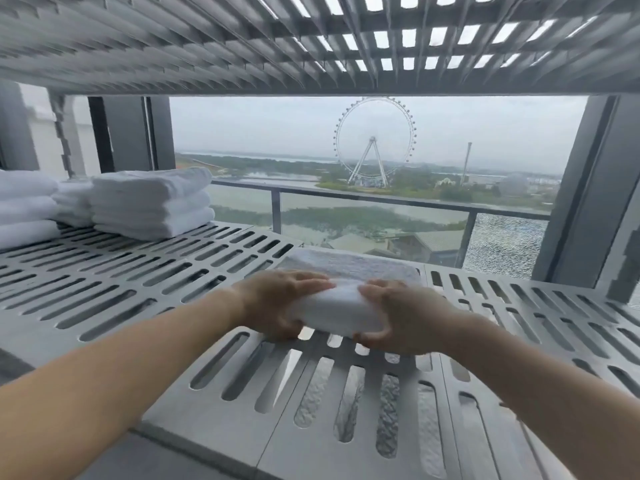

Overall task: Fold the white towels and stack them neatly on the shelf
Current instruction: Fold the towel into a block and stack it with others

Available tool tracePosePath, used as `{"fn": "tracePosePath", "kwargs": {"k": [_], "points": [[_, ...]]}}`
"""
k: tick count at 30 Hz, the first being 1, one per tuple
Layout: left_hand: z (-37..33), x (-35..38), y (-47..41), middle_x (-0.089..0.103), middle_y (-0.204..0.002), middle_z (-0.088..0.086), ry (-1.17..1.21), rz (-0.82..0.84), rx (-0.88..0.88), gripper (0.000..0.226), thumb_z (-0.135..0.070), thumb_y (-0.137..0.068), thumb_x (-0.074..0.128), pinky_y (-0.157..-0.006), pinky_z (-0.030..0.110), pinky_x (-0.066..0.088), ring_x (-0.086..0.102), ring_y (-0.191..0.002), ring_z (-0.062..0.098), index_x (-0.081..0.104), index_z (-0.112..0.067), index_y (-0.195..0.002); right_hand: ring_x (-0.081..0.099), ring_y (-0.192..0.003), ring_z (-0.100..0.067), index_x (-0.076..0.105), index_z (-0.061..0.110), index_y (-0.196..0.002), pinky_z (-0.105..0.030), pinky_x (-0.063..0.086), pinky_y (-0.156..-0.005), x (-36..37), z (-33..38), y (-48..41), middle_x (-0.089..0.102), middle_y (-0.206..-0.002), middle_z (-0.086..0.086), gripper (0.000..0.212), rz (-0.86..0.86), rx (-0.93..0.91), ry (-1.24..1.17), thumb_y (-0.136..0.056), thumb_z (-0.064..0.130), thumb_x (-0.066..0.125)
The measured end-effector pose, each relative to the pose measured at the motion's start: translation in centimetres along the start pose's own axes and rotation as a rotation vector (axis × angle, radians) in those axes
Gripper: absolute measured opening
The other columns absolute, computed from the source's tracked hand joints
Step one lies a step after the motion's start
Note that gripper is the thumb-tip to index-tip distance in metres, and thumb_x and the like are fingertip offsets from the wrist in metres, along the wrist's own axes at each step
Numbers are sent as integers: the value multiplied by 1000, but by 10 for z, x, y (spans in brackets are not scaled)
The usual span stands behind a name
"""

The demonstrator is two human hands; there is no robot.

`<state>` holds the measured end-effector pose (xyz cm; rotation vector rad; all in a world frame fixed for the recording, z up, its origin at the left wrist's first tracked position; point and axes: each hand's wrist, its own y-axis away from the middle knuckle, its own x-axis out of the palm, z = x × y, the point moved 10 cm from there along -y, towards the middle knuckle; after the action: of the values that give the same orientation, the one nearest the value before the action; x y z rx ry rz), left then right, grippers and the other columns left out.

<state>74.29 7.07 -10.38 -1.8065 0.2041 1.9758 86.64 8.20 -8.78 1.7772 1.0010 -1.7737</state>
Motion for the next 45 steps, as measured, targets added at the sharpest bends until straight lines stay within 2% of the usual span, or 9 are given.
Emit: {"fn": "tracePosePath", "kwargs": {"k": [5, 9, 13, 17, 23, 29, 33, 37, 45], "points": [[-10, -14, -15, 55, -126, -4, -256, -35, -118, 58, -23, -77, 50, -83, 37, 52, 60, -103, 21, 36, -27, -133, 52, -103, -25, 38, 17, -121, -34, 40, -75, 3, 18, -9, 51, -114, -4, 60, -51, 91, 179, -72, 41, 64], [-20, -28, -8, 56, -121, -1, -189, -171, -162, 56, -29, -77, 49, -83, 38, 49, 59, -103, 25, 39, -24, -132, 54, -95, -25, 39, 14, -114, -35, 41, -73, -8, 18, -4, 50, -109, -4, 47, -219, 162, 258, -72, 20, 60], [-36, -18, -5, 50, -125, 2, -182, -137, -138, 72, -40, -74, 56, -89, 42, 45, 53, -107, 27, 27, -25, -138, 54, -95, -24, 39, 18, -113, -35, 40, -73, -14, 12, 2, 50, -108, -1, 49, -276, 216, 256, -69, 22, 60], [-28, -26, -7, 53, -122, 0, -273, -156, -196, 61, -21, -80, 54, -79, 41, 51, 58, -105, 26, 30, -27, -136, 54, -97, -23, 35, 20, -124, -34, 42, -74, -7, 11, 5, 51, -111, -1, 55, -263, 240, 229, -74, 17, 57], [-32, -45, 21, 55, -116, 2, -254, -283, -205, 56, -25, -78, 51, -75, 41, 49, 56, -97, 28, 37, -23, -132, 57, -91, -23, 45, 24, -109, -32, 43, -71, -38, 19, 15, 55, -100, 3, 39, -390, 250, 181, -71, 23, 57], [-36, -47, 68, 48, -121, 5, -208, -228, -218, 62, -21, -86, 57, -76, 42, 48, 52, -103, 28, 24, -23, -138, 62, -83, -23, 55, 24, -102, -32, 48, -69, -50, 59, 32, 60, -92, 3, 38, -465, 223, 238, -65, 28, 65], [-42, -84, 109, 52, -116, 6, -258, -355, -164, 59, -7, -80, 57, -76, 41, 47, 54, -99, 29, 35, -20, -133, 64, -58, -28, 65, 15, -85, -35, 50, -51, -80, 98, 57, 65, -72, -3, 44, -687, 200, 208, -43, 16, 79], [-39, -124, 161, 59, -107, 7, -357, -494, -123, 61, 1, -69, 59, -71, 41, 46, 59, -91, 32, 49, -17, -127, 64, -61, -30, 64, 16, -88, -35, 50, -52, -107, 142, 66, 66, -77, -4, 39, -799, 171, 162, -51, 16, 77], [11, -153, 262, 63, -100, 2, -470, -524, -173, 60, -3, -63, 66, -65, 35, 48, 62, -84, 25, 56, -20, -120, 65, -67, -33, 66, 13, -92, -39, 51, -58, -127, 251, 40, 67, -81, -7, 36, -833, 97, 65, -56, 15, 74]]}}
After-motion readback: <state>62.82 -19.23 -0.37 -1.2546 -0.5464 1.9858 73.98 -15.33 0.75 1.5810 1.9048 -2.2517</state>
